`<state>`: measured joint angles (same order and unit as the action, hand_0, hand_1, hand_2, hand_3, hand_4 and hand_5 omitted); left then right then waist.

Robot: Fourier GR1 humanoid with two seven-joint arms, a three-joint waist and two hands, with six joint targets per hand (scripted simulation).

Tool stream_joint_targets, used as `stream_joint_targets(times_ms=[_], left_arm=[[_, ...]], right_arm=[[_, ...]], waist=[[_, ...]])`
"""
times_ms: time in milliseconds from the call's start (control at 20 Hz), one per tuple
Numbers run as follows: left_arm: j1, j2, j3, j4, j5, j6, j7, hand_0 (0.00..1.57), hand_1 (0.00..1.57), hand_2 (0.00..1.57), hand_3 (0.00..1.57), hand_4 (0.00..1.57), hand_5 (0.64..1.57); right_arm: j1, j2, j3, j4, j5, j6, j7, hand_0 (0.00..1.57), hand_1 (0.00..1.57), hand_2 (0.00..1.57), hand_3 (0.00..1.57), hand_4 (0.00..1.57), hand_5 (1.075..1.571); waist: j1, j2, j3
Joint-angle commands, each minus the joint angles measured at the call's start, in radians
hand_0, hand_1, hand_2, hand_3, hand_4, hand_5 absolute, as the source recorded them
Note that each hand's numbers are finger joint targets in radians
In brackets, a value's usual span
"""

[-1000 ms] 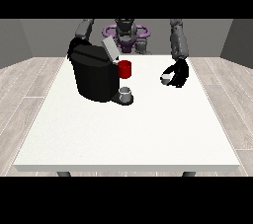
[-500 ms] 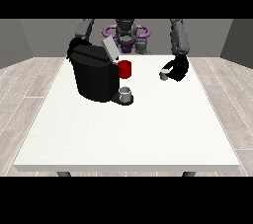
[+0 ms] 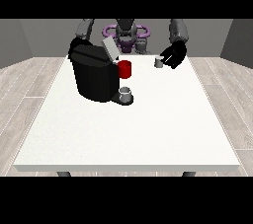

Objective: Insert the coffee pod into the coffee machine and close the lid

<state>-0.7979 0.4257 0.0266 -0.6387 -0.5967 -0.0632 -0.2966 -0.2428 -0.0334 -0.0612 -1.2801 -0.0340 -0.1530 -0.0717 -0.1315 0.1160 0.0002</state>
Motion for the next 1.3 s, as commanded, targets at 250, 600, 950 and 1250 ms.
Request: stream_joint_targets(times_ms=[250, 600, 950, 1250], left_arm=[[-0.119, 0.050, 0.057, -0.007, 0.014, -0.058, 0.041, 1.25, 1.25, 1.33, 1.29, 0.57, 1.571], [-0.201, 0.026, 0.057, -0.038, -0.009, -0.040, 0.075, 1.02, 1.02, 1.21, 1.23, 0.50, 1.571], [-0.291, 0.091, 0.120, 0.017, 0.024, -0.094, 0.126, 1.28, 1.28, 1.33, 1.27, 0.48, 1.571], [-0.387, 0.040, 0.096, -0.011, -0.016, -0.045, 0.206, 1.26, 1.26, 1.31, 1.24, 0.51, 1.571]], right_arm=[[0.001, 0.019, 0.045, -0.034, 0.014, 0.015, -0.011, 0.00, 0.00, 0.00, 0.00, 0.48, 1.571], [-0.080, -0.012, 0.001, -0.018, -0.015, 0.032, -0.015, 0.00, 0.00, 0.00, 0.00, 0.53, 1.571], [-0.042, 0.003, 0.071, -0.112, 0.031, 0.015, 0.056, 0.00, 0.00, 0.00, 0.00, 0.51, 1.571], [-0.132, -0.010, 0.023, -0.058, 0.026, 0.002, -0.020, 0.00, 0.00, 0.00, 0.00, 0.52, 1.571]], waist=[[-0.070, 0.016, -0.0003], [-0.080, 0.068, -0.0001], [-0.171, 0.073, -0.0005], [-0.169, 0.148, 0.0001]])
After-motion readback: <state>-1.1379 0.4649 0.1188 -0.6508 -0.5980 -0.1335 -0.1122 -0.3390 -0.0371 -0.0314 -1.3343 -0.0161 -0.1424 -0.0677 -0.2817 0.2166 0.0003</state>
